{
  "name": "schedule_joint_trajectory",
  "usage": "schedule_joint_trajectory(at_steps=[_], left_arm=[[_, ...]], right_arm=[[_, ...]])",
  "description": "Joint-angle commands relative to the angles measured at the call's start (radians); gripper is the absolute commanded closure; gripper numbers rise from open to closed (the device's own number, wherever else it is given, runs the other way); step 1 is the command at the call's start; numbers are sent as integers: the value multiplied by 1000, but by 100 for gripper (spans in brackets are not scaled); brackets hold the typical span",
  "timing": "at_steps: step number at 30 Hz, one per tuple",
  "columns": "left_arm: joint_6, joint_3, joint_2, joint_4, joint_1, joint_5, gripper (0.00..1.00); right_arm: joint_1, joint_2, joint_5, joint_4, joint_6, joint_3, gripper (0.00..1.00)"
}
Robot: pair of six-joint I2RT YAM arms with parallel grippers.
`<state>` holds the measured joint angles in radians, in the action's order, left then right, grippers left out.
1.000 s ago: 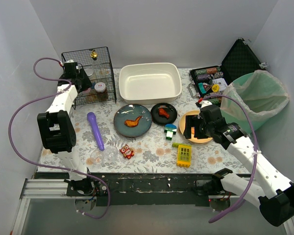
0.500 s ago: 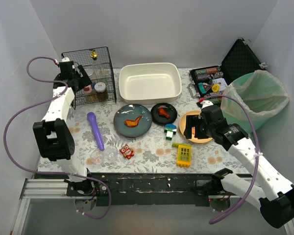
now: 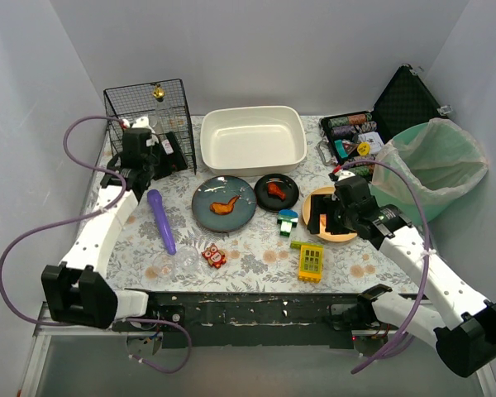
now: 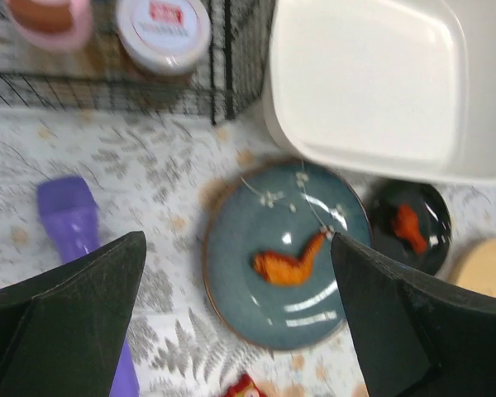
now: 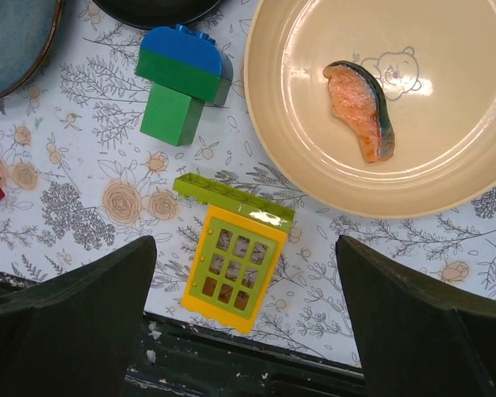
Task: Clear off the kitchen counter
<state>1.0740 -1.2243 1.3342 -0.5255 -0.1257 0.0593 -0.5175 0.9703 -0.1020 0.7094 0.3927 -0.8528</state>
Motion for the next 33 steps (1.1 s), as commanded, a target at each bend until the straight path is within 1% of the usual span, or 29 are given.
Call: schedule_joint_trajectory(at_steps=[1,5,8,9,14,17,19,20,22,25,29,33], left_arm=[[62,123,-174,1,-32,-122,4],[96,248,-295,21,-55,-190,4],[107,333,-371,24,-60,-216,4],[113,357,-394,24,-60,-225,4],[150,443,-464,36,-61,-294,4],[159,465,-478,45,-63,-322,4],[152,468,-478,53,-61,-320,4],[144,464,-474,56,-63,-319,4],[133,456,-458,56,-63,-319,4],[132,447,-431,56,-63,-329,3],[136,456,-415,71,-66,-346,3],[132,471,-415,81,-69,-355,3]], right_arm=[[-3,14,21,-21,35,-23,2],[-3,39,79,-68,49,-14,3],[-3,54,94,-94,57,-9,4],[-3,57,125,-103,58,-8,4],[-3,85,150,-132,69,-5,6],[-4,102,160,-154,86,1,7],[-4,113,119,-148,110,1,8],[-3,119,73,-136,127,0,8],[1,137,-16,-91,159,-12,8],[22,171,-99,-28,196,-35,7],[59,185,-123,-1,213,-22,6],[128,139,-145,6,279,40,4]])
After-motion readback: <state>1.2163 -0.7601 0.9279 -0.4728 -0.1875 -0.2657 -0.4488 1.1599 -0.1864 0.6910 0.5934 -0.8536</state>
